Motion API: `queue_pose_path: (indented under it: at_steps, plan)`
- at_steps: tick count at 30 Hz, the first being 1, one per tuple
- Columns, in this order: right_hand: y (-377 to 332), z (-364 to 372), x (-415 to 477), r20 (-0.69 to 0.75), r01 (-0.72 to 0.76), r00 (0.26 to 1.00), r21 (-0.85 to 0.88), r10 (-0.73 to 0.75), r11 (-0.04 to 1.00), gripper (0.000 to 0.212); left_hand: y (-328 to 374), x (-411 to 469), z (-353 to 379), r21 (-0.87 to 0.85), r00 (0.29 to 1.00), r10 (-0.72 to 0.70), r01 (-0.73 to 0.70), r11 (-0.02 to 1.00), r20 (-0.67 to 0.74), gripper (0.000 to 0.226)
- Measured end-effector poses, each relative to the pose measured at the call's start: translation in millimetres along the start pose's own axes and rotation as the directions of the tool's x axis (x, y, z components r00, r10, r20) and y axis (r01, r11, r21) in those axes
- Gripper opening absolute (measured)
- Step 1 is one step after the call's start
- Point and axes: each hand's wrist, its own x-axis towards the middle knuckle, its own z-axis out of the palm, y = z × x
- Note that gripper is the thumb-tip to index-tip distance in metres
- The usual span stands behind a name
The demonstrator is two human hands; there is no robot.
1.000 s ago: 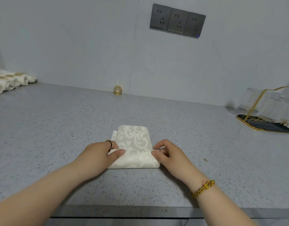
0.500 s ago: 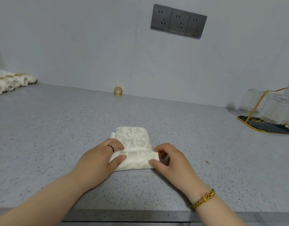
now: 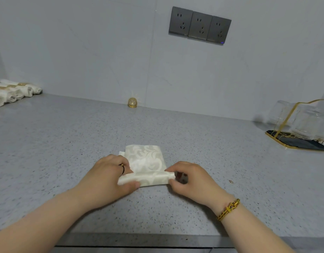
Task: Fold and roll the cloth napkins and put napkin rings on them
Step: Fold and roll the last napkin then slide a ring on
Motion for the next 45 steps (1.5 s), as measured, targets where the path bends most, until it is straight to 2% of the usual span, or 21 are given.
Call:
queue_pose_path:
  at_steps: [2,3,5,6,10,13,14,15,16,18,21,23,25,27,29,31,35,38,41,43,45]
  plan:
    - [-3,-3,6,0.048,-0.072,0.997,0.102,0.067,0.992,0.018,-4,1,-2,-0.115,0.998,-0.062,0.064,0.991,0.022,0.091]
    - [-4,-3,8,0.067,-0.105,0.993,0.159,0.096,0.982,0.012,-5,1,-4,-0.197,0.994,-0.105,0.108,0.975,0.025,0.066]
    - [-6,2,14,0.085,-0.165,0.985,0.256,0.148,0.952,0.011,-7,1,-5,-0.291,0.980,-0.199,0.196,0.937,0.017,0.019]
    - [-7,4,18,0.083,-0.196,0.980,0.293,0.179,0.936,0.014,-7,2,-6,-0.308,0.973,-0.229,0.219,0.926,0.002,0.008]
    - [-10,13,31,0.053,-0.272,0.962,0.279,0.268,0.921,0.016,-7,9,0,-0.220,0.966,-0.224,0.192,0.956,-0.128,0.028]
    - [-13,16,36,-0.009,-0.275,0.960,0.142,0.279,0.951,0.015,-7,13,1,-0.106,0.963,-0.179,0.160,0.981,-0.200,0.020]
    - [-13,17,36,-0.040,-0.265,0.962,0.102,0.270,0.959,0.016,-8,13,1,-0.073,0.962,-0.124,0.109,0.991,-0.245,0.013]
    - [-13,17,35,-0.077,-0.237,0.967,0.070,0.242,0.969,0.015,-10,13,2,-0.028,0.958,-0.045,0.038,0.999,-0.282,0.004]
    - [-14,17,33,-0.115,-0.188,0.975,0.030,0.190,0.982,0.013,-11,12,2,0.011,0.959,0.018,-0.015,1.000,-0.281,0.007]
    - [-16,15,27,-0.138,-0.058,0.989,-0.067,0.048,0.996,0.016,-13,7,0,0.100,0.969,0.106,-0.085,0.991,-0.225,0.025]
    - [-14,15,17,-0.066,0.136,0.985,-0.250,-0.157,0.959,0.042,-22,0,-1,0.194,0.970,0.174,-0.140,0.971,-0.172,0.039]
    - [-10,17,13,-0.048,0.156,0.982,-0.322,-0.181,0.934,0.037,-25,0,-1,0.214,0.970,0.197,-0.164,0.963,-0.145,0.040]
    - [-13,18,12,-0.063,0.142,0.984,-0.305,-0.168,0.942,0.028,-18,1,-6,0.134,0.982,0.139,-0.122,0.983,-0.128,0.028]
    - [-18,15,13,-0.088,0.101,0.987,-0.293,-0.132,0.951,0.025,-16,4,-3,0.067,0.982,0.106,-0.097,0.993,-0.156,0.032]
    - [-19,11,11,-0.052,0.058,0.996,-0.234,-0.072,0.970,0.026,-17,2,-4,0.008,0.992,0.037,-0.037,0.999,-0.122,0.034]
    - [-19,7,7,-0.027,0.020,0.999,-0.149,-0.024,0.989,0.024,-18,-4,-7,-0.095,0.998,-0.010,0.004,0.995,-0.058,0.024]
    - [-18,-1,-3,0.084,-0.137,0.988,0.138,0.127,0.981,0.014,-17,-11,-13,-0.429,0.998,-0.064,0.065,0.901,0.016,0.026]
    - [-20,-1,-5,0.148,-0.205,0.975,0.325,0.164,0.923,0.010,-13,-11,-12,-0.575,0.992,-0.125,0.116,0.810,0.023,0.022]
    - [-22,5,-2,0.110,-0.259,0.966,0.357,0.235,0.898,0.013,-8,-7,-9,-0.533,0.981,-0.193,0.158,0.831,-0.009,0.014]
    - [-24,9,0,0.053,-0.273,0.961,0.319,0.270,0.908,0.014,-5,-4,-7,-0.397,0.971,-0.232,0.192,0.898,-0.055,0.001]
    - [-26,13,4,-0.010,-0.272,0.960,0.212,0.281,0.938,0.013,-2,-1,-6,-0.185,0.965,-0.230,0.204,0.961,-0.129,0.007]
